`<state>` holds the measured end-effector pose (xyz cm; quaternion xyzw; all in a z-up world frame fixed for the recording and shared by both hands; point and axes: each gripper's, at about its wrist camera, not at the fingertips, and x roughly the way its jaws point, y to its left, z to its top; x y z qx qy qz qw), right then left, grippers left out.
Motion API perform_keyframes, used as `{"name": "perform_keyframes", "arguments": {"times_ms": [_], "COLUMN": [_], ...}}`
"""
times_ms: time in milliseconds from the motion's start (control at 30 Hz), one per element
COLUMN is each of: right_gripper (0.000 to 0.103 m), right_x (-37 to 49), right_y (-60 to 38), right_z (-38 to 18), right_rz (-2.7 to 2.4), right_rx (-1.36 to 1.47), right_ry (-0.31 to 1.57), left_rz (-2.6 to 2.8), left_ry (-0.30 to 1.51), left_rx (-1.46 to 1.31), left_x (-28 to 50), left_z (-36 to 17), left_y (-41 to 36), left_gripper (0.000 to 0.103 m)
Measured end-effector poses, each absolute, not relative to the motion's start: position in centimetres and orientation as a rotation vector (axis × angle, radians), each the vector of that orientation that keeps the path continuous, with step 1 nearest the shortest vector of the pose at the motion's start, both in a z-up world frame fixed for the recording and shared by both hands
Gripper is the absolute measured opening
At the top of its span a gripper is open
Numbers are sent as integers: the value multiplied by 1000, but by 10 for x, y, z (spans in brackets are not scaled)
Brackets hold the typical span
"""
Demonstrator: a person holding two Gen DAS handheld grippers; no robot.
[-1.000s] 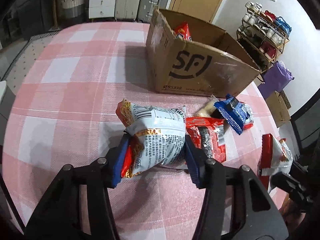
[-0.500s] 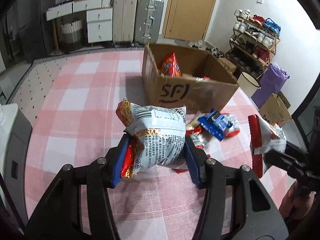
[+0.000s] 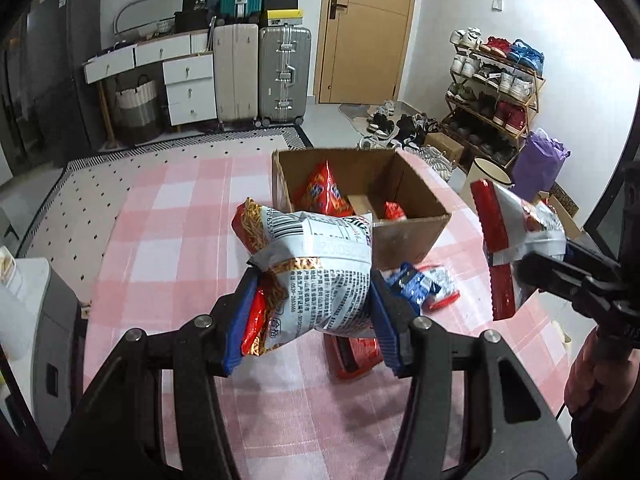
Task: Organize snacks
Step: 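Carry both white chip bags up and over the SF box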
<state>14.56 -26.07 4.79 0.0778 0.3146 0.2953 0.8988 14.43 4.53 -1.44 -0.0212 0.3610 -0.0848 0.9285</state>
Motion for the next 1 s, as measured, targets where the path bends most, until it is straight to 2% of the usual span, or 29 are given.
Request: {"name": "perform_keyframes", "arguments": {"times_ms": [367, 667, 1000], "right_gripper": [63, 63, 63], "right_x": [171, 209, 265], "right_y": [-245, -242, -239], "right_z": [96, 118, 104], "right_rz": [612, 589, 553], "right_rx": [114, 119, 108], "right_ry": [565, 551, 602], "left_rz": [-193, -210, -219], "left_ry": [695, 708, 789], "left_rx": [-43, -29, -52], "left_x": [168, 224, 302], "left_z": [28, 54, 34], "left_y": [34, 21, 8], "left_gripper": [50, 51, 51]}}
